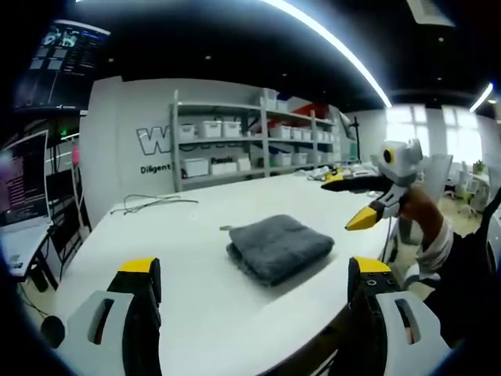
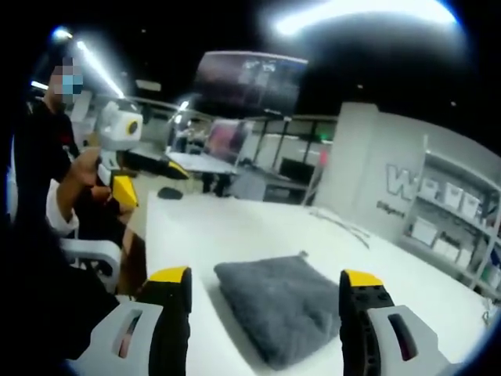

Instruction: Open the folded towel by lifting each exposed corner and separating the folded layers until the towel lies flat within the target outline without major curled edges

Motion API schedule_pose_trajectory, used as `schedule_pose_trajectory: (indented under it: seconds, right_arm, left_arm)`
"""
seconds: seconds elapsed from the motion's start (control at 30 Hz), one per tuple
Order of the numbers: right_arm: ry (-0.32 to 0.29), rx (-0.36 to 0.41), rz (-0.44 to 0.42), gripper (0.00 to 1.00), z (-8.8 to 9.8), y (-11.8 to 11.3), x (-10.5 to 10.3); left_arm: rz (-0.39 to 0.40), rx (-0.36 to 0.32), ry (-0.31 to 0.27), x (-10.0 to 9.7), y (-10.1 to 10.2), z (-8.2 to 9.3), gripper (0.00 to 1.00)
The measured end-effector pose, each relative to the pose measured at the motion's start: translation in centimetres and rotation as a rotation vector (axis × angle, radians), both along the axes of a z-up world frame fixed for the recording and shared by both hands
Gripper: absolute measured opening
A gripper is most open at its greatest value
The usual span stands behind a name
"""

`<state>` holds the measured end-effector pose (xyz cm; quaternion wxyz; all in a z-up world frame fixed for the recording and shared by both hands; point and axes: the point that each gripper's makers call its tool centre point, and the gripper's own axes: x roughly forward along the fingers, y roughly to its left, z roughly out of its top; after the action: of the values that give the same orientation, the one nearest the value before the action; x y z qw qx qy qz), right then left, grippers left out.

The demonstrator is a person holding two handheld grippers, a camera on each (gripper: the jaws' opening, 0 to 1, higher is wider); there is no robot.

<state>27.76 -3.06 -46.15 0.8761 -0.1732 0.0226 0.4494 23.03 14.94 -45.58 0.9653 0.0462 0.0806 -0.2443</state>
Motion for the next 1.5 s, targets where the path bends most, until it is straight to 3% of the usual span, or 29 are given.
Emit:
schedule_pose_trajectory:
  seconds: [0.5, 0.73, 1.5]
  right_arm:
    - [-0.009, -0.031, 0.020, 0.73, -0.5, 0.7, 0.5]
    - [-0.030, -0.097, 0.035, 0.68, -1.4, 1.3, 0.4]
    - [-0.020, -0.107, 0.081, 0.56, -2.2, 1.9, 0.5]
  left_arm:
    - [-0.001, 0.014, 0.007, 0.1, 0.0, -0.3, 0.97]
    - [-0.015, -0.004, 0.012, 0.0, -0.3, -0.3, 0.98]
    - [-0.014, 0.010, 0.019, 0.2, -0.3, -0.6, 0.97]
